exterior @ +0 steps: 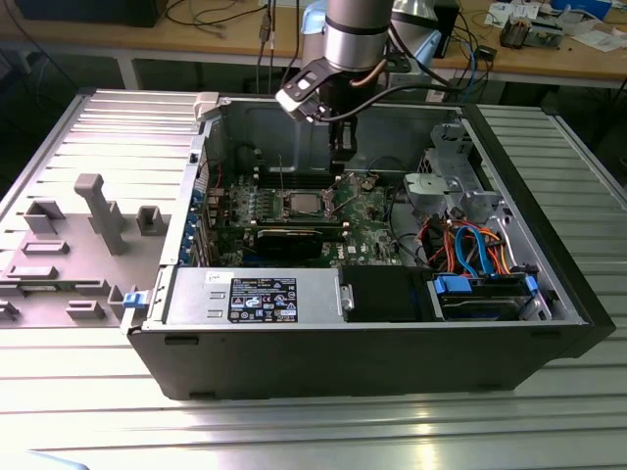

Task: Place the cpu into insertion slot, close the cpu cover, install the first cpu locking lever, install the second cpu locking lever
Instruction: 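Close the cpu cover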

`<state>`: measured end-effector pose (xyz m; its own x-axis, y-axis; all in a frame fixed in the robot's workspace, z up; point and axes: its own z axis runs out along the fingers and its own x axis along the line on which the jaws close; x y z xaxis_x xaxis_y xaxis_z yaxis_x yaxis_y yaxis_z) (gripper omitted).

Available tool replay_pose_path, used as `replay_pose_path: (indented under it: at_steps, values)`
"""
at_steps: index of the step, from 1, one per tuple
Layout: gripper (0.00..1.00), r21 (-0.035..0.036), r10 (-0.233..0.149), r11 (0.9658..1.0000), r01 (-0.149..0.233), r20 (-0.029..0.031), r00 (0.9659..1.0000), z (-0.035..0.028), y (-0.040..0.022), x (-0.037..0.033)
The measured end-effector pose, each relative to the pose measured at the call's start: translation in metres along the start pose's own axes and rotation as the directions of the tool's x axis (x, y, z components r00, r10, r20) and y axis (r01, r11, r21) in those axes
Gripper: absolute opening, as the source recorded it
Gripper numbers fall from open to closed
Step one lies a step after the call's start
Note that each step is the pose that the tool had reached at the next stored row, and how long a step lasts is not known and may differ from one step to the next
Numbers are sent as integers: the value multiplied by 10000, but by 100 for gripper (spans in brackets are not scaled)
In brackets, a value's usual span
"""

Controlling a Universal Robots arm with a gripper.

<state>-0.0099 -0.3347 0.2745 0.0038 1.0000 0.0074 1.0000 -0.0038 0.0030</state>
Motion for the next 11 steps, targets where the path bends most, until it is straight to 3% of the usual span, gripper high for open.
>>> replay_pose_path:
  at_steps: [11]
  values:
    - [11, 0, 0, 10000, 0, 0, 10000, 0, 45, 0]
